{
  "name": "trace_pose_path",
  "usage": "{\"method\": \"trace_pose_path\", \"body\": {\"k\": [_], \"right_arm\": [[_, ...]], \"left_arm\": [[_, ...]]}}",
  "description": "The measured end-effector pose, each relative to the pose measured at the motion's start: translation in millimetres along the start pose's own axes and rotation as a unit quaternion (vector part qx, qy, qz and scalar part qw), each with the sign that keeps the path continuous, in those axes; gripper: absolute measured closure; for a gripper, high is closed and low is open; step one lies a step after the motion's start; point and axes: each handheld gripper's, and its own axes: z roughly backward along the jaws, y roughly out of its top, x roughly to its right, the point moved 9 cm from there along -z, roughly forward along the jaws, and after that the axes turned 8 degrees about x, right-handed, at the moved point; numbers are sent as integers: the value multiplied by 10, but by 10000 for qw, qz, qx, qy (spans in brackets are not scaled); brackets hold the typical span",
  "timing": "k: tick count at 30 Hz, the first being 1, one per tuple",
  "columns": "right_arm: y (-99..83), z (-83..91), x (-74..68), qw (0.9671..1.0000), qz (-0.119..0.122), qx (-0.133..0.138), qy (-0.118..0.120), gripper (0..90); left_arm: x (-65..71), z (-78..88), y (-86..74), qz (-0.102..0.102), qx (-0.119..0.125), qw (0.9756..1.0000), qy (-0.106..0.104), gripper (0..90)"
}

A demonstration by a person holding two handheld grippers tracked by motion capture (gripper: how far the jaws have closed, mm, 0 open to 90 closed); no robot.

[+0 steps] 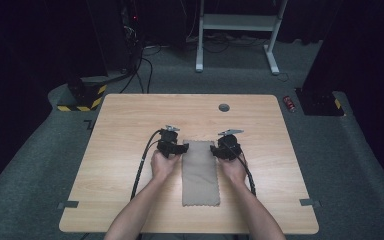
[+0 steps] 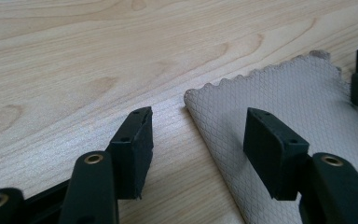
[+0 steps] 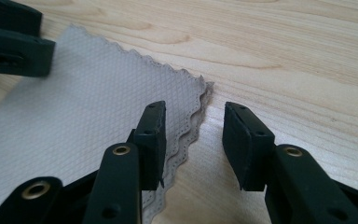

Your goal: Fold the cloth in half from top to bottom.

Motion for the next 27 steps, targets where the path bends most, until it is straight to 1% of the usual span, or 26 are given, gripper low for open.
{"method": "trace_pose_path", "body": {"k": [2,3,4,5,6,7,8,9,12,14,15,17,18,19,22,24,25,26,27], "right_arm": [[5,-11,2,10000,-5,40,-42,596],[29,-40,5,10000,-6,48,-54,593],[29,-40,5,10000,-6,48,-54,593],[57,-75,-13,9999,73,-20,-97,593],[57,-75,-13,9999,73,-20,-97,593],[76,-109,-34,9997,199,-16,-166,602],[80,-119,-38,9995,257,4,-198,605],[84,-126,-39,9994,270,30,-209,609],[85,-126,-36,9995,241,27,-213,621],[86,-127,-46,9994,286,23,-205,657],[86,-128,-56,9993,327,23,-182,678],[85,-128,-68,9990,405,23,-176,708],[85,-128,-75,9991,400,18,-158,721],[84,-127,-80,9991,408,5,-142,735],[88,-132,-100,9990,444,0,-76,799],[85,-130,-122,9989,458,-34,-53,841],[84,-130,-130,9989,476,-41,-36,856],[84,-130,-130,9989,476,-41,-36,856],[87,-132,-144,9985,538,-46,-50,877]], "left_arm": [[-1,3,-2,-2,-5,10000,9,428],[0,3,-6,-51,-3,10000,51,433],[0,3,-6,-51,-3,10000,51,439],[-2,3,-8,-117,-12,9999,92,445],[-2,3,-8,-117,-12,9999,92,454],[1,1,-9,-176,-7,9997,161,465],[1,1,-9,-176,-7,9997,161,472],[8,-5,-9,-222,-18,9996,194,476],[15,-16,-3,-267,8,9994,211,492],[22,-24,-1,-327,24,9992,237,525],[29,-28,-5,-447,29,9986,269,536],[35,-26,-8,-578,-2,9979,295,564],[35,-26,-8,-578,-2,9979,295,588],[55,-25,-7,-614,-48,9978,231,612],[83,-26,-6,-648,-65,9978,145,683],[92,-28,-6,-636,-68,9979,112,730],[100,-32,-2,-620,-96,9980,52,758],[100,-32,-2,-620,-96,9980,52,780],[109,-36,1,-537,-126,9985,-11,811]]}}
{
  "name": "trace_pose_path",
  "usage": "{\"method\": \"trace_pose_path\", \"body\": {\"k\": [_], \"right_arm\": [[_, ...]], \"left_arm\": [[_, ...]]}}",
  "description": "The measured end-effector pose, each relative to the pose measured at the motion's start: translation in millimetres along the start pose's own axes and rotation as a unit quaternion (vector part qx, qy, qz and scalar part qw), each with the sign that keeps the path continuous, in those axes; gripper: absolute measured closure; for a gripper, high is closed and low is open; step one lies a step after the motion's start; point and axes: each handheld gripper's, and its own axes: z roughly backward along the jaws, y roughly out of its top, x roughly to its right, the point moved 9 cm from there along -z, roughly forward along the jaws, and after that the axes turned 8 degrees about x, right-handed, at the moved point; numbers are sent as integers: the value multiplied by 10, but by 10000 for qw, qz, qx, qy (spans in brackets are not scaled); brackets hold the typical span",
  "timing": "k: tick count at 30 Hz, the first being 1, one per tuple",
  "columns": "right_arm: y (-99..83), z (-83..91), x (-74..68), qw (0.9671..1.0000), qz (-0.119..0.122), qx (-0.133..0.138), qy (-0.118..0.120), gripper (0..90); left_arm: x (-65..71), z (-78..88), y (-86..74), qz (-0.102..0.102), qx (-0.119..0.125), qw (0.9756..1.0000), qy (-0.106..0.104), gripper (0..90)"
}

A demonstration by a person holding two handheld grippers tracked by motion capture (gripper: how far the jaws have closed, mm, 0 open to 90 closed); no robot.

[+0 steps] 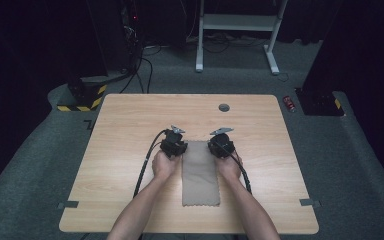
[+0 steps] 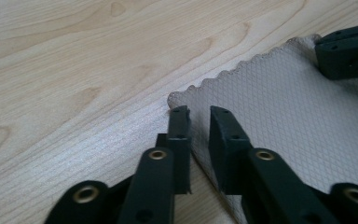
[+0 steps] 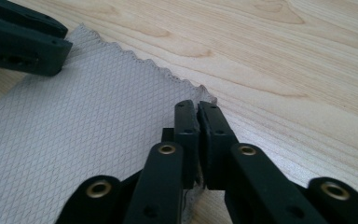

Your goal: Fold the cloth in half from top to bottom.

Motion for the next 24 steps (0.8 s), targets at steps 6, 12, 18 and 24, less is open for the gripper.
{"method": "trace_pose_path", "body": {"k": [6,12,18,24], "right_arm": [[-10,30,-9,9999,68,-83,61,888],[5,99,-13,9998,95,-78,142,889],[54,185,-13,9998,30,17,217,891],[114,300,-34,9997,125,95,196,893]], "left_arm": [[-2,-4,6,159,-63,9996,-208,892],[10,33,70,185,-37,9992,-343,894],[9,111,144,183,41,9987,-479,894],[28,206,211,226,136,9981,-553,894]]}}
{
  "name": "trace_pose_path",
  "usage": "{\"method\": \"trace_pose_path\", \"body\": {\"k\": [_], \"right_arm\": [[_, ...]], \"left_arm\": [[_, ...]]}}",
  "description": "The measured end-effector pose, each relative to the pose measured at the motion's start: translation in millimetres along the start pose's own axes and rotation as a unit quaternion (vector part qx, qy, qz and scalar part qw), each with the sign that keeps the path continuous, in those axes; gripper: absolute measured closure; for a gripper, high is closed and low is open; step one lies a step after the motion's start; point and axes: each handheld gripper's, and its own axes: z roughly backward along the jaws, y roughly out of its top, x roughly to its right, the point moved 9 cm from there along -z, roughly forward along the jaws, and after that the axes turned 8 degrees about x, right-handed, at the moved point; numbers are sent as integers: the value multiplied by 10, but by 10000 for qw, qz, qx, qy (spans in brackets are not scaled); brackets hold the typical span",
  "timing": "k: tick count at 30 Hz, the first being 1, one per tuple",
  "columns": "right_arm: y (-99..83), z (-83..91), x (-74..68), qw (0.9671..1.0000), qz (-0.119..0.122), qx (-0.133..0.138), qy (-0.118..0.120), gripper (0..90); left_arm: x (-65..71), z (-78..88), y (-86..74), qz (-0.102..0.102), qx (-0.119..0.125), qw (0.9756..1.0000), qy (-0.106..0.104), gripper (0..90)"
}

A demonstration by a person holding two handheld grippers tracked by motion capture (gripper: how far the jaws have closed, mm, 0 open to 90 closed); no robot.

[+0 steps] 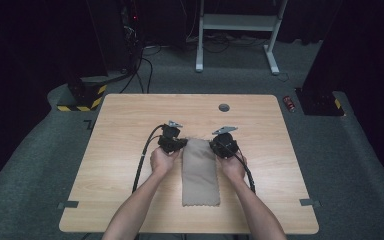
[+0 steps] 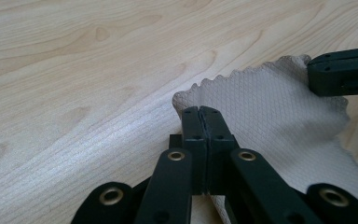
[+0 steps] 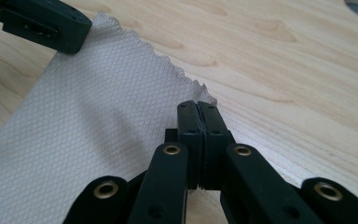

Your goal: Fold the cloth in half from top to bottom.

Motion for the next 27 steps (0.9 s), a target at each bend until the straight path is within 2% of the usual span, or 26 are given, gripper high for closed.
{"method": "trace_pose_path", "body": {"k": [4,9,12,14,19,20,24,27], "right_arm": [[34,44,9,10000,37,0,3,894],[139,52,40,9999,158,-21,-52,895],[185,36,53,9997,216,-69,-45,895],[224,27,60,9998,200,-10,-59,895],[257,-8,125,9999,40,-71,-64,895],[319,-6,157,9999,-5,-21,-140,895],[428,10,171,9996,6,-13,-279,894],[447,23,171,9996,-50,51,-263,893]], "left_arm": [[3,15,32,114,58,9999,-103,895],[-19,-3,34,207,76,9997,-130,894],[-55,-13,54,386,65,9991,-178,895],[-83,-19,135,252,39,9996,-93,895],[-102,-45,235,246,60,9996,-81,894],[-112,-52,273,303,104,9995,-68,894],[-127,-14,380,293,121,9995,-48,894],[-127,17,387,352,139,9992,-109,895]]}}
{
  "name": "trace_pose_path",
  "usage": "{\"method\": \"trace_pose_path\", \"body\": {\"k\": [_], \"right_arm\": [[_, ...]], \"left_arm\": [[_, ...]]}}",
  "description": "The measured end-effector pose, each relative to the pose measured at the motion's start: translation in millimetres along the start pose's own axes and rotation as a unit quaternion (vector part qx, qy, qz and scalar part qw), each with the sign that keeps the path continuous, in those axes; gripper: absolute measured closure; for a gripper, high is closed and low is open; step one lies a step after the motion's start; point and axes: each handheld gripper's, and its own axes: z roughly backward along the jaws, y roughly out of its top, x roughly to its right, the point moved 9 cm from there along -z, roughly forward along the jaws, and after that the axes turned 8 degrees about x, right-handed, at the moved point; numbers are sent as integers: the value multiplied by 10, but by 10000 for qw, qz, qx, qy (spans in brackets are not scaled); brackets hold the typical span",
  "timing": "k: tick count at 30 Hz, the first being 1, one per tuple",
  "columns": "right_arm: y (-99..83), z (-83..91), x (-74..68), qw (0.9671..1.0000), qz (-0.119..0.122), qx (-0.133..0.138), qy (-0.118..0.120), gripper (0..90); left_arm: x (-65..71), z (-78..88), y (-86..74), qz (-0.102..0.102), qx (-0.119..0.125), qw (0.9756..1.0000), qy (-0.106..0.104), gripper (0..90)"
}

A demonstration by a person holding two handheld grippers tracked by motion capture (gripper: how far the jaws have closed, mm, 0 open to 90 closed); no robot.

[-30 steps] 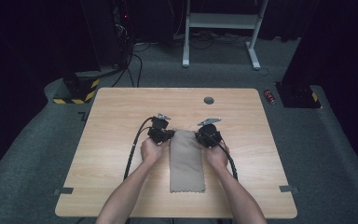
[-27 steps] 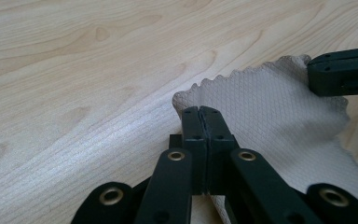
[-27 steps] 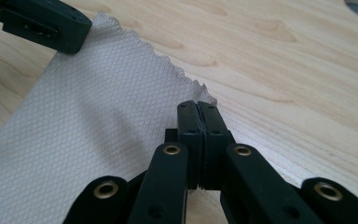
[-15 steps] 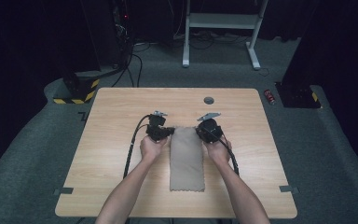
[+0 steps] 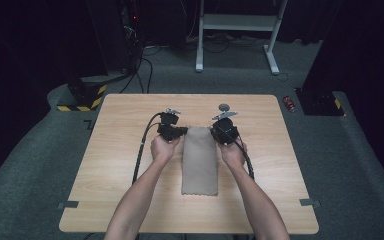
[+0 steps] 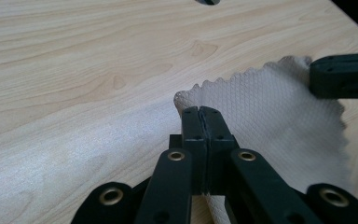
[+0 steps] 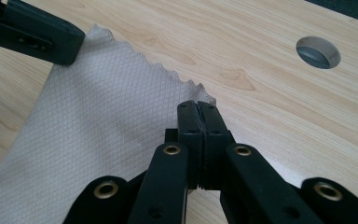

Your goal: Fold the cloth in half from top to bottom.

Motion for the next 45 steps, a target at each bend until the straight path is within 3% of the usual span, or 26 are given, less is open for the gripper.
{"method": "trace_pose_path", "body": {"k": [8,13,26,45], "right_arm": [[-140,-5,-35,9999,-38,-94,135,892],[-224,22,-76,9997,7,-122,233,892],[-423,84,-167,9987,141,-201,456,892],[-655,236,-287,9977,86,-131,654,892]], "left_arm": [[55,26,-115,-137,-83,9998,-135,894],[91,51,-202,-386,-230,9989,-161,894],[177,120,-396,-426,-236,9982,-361,894],[319,217,-682,-512,-307,9970,-499,893]]}}
